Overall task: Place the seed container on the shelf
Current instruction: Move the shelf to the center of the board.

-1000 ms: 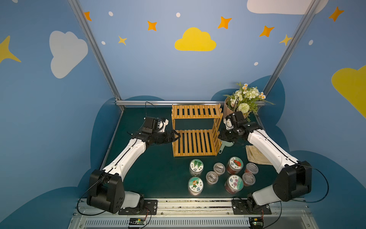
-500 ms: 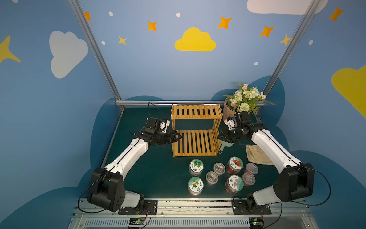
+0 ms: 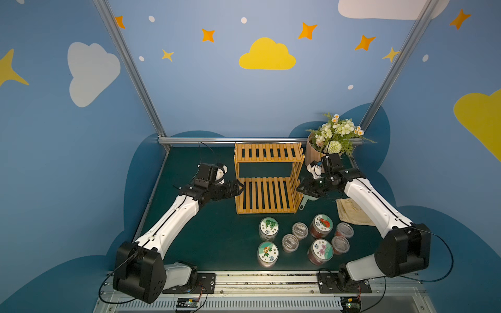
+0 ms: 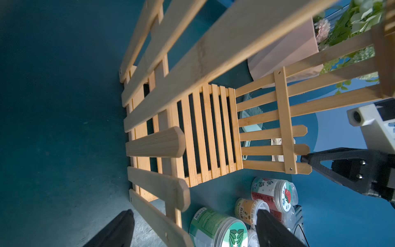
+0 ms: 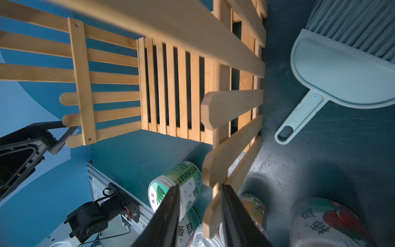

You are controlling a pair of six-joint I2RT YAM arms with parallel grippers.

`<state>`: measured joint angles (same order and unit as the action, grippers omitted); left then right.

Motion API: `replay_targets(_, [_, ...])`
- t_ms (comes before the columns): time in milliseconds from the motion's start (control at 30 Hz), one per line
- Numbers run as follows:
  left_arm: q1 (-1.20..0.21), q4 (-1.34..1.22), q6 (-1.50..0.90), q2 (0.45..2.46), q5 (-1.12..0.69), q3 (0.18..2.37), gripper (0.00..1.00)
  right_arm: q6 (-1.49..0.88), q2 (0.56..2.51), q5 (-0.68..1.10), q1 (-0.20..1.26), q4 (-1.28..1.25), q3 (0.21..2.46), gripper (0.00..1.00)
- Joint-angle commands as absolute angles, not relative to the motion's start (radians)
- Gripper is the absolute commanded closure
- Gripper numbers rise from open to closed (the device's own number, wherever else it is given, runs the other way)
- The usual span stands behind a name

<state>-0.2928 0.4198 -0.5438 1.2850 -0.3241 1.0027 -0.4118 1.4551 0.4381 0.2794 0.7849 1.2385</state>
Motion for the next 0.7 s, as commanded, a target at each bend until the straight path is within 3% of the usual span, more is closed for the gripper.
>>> replay_targets(0, [-0.29, 0.434, -0.523, 1.269, -0.282, 1.026, 0.06, -0.427, 1.383, 0.44, 0.274, 0.774, 1.199, 0.58])
replay_targets(400, [-0.277, 0.447, -0.504, 1.098, -0.249, 0.949, 0.01, -0.419, 1.321, 0.482, 0.274, 0.827, 1.251, 0.56])
replay_targets(667, [-0.268, 0.436, -0.569, 1.072, -0.378, 0.89, 0.04, -0.408, 1.311, 0.53, 0.275, 0.822, 1.229, 0.52])
